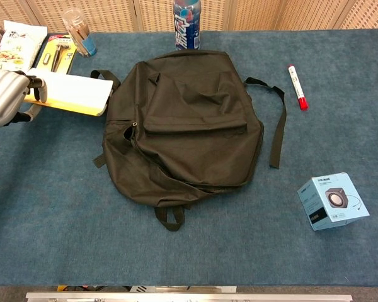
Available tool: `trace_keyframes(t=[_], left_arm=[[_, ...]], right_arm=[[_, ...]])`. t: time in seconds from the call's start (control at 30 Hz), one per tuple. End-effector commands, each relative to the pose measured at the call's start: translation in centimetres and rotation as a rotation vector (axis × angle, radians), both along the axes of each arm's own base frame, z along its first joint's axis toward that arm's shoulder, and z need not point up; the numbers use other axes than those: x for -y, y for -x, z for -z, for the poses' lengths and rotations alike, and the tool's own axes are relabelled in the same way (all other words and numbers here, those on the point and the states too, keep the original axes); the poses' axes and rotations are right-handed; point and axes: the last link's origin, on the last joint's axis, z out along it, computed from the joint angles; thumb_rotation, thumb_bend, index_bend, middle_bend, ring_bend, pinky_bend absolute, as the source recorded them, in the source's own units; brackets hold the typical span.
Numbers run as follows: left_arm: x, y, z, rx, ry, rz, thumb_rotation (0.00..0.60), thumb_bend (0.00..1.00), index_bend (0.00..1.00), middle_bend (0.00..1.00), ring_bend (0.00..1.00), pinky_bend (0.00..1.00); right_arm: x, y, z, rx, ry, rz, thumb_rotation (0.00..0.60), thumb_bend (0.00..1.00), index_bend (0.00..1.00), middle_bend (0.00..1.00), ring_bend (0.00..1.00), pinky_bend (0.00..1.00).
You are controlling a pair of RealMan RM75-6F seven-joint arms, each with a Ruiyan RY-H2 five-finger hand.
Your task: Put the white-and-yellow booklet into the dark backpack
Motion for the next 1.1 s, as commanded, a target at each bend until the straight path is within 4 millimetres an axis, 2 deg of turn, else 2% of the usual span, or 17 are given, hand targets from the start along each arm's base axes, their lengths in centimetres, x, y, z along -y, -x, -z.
trace_keyframes(t=[0.03, 0.13, 0.27, 0.5, 0.9, 1.1], left_arm=[[0.4, 0.1, -0.7, 0.067, -0.002, -0.005, 0.6, 0.56, 0.63, 0.58, 0.5, 0.6], [0.8, 0.3, -1.5, 0.156, 0.017, -0.007, 0.6, 0.56, 0.63, 0.58, 0.5, 0.63], [1.5, 0.4, -2.9, 0.169, -0.004, 0.028, 0.6, 0.56, 0.63, 0.58, 0.5, 0.63], [3.1, 0.5, -5.1, 0.21, -0.023, 0.093, 0.6, 0.56, 0.63, 0.58, 0.5, 0.63], [5.7, 0.6, -7.5, 0.241, -0.059, 0.143, 0.6, 0.56, 0.63, 0.58, 0.5, 0.63], [6.7, 0.4, -8.2, 0.234, -0.055, 0.154, 0.6, 0.56, 0.63, 0.58, 0.5, 0.63]], right_arm=[[0.0, 0.0, 0.1, -0.001, -0.004, -0.002, 0.6, 0.25, 0.29, 0.38, 0.27, 0.45], [0.1, -0.2, 0.2, -0.007, -0.015, -0.009, 0.6, 0.25, 0.29, 0.39, 0.27, 0.45], [0.3, -0.9, 0.5, -0.023, -0.03, -0.033, 0.6, 0.25, 0.29, 0.39, 0.27, 0.45], [1.0, -3.3, 2.0, -0.035, -0.11, -0.093, 0.6, 0.25, 0.29, 0.39, 0.27, 0.45], [2.4, -10.1, 7.0, -0.025, -0.359, -0.216, 0.6, 0.25, 0.29, 0.39, 0.27, 0.45], [3.1, -13.0, 10.6, -0.062, -0.498, -0.272, 0.6, 0.16, 0.29, 0.39, 0.27, 0.45]])
